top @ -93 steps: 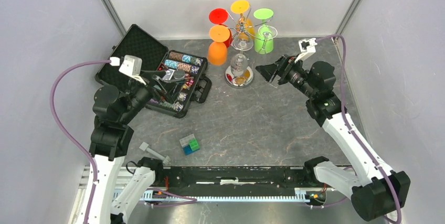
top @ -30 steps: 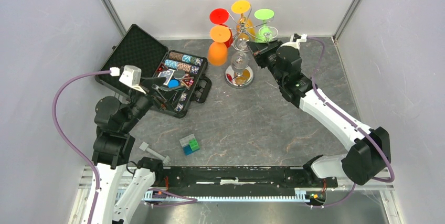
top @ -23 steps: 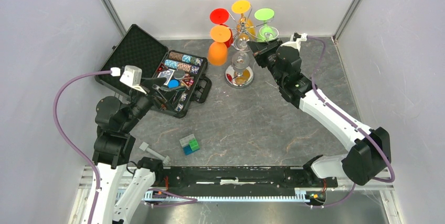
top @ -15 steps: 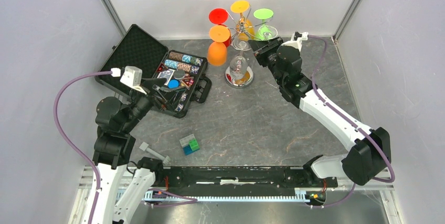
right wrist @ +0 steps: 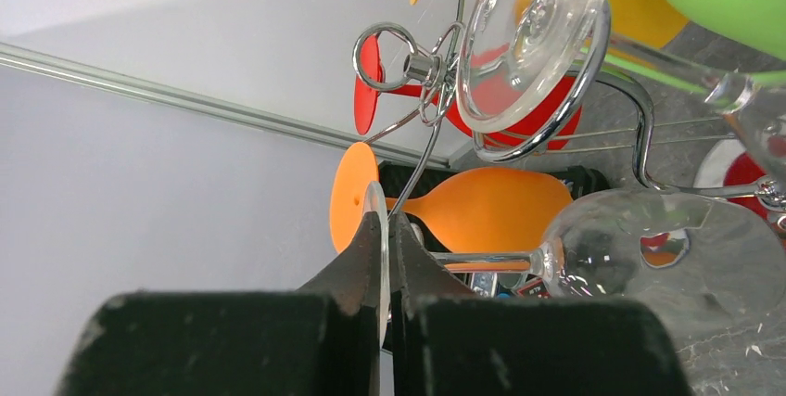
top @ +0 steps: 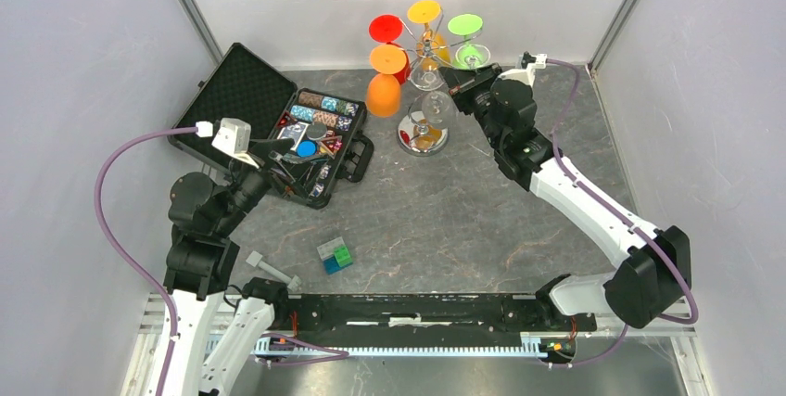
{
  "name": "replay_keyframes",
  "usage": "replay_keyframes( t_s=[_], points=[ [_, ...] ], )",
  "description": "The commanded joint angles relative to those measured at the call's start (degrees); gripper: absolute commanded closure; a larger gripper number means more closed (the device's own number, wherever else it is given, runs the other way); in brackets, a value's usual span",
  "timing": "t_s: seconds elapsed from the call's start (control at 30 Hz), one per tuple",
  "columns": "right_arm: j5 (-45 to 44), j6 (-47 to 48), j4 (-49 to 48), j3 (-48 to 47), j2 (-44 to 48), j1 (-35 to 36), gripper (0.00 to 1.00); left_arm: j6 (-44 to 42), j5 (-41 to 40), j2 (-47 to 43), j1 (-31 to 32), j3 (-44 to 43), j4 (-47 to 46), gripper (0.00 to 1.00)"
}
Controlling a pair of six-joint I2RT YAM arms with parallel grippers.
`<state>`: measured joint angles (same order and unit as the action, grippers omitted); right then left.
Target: Take the wine glass off the wine glass rack
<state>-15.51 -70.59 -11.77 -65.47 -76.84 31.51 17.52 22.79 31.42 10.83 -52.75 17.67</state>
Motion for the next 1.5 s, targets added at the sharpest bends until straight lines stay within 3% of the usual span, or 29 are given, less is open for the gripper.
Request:
replay_keyframes(
  t_s=[0.0, 0.53, 1.2, 1.47],
  points=[
    [-0.7, 0.9, -2.0, -1.2, 1.4, 0.3, 1.0, -1.5, 0.0, -0.6, -0.2, -0.1, -0.5, 0.0],
    [3.9, -2.1, -4.6, 1.8, 4.0, 1.6, 1.0, -1.2, -0.7, -0.3, -0.2, -0.1, -0.4, 0.0],
    [7.0, -4.3, -9.3, -3.0, -3.5, 1.7, 1.0, -1.5, -1.5, -0.3, -0.2, -0.2, 0.1, 0.0],
    [3.9, -3.3, -9.1, -5.0, -4.7, 1.7, 1.0, -1.6, -1.7, -0.1, -0.2, -0.1, 0.1, 0.0]
  ],
)
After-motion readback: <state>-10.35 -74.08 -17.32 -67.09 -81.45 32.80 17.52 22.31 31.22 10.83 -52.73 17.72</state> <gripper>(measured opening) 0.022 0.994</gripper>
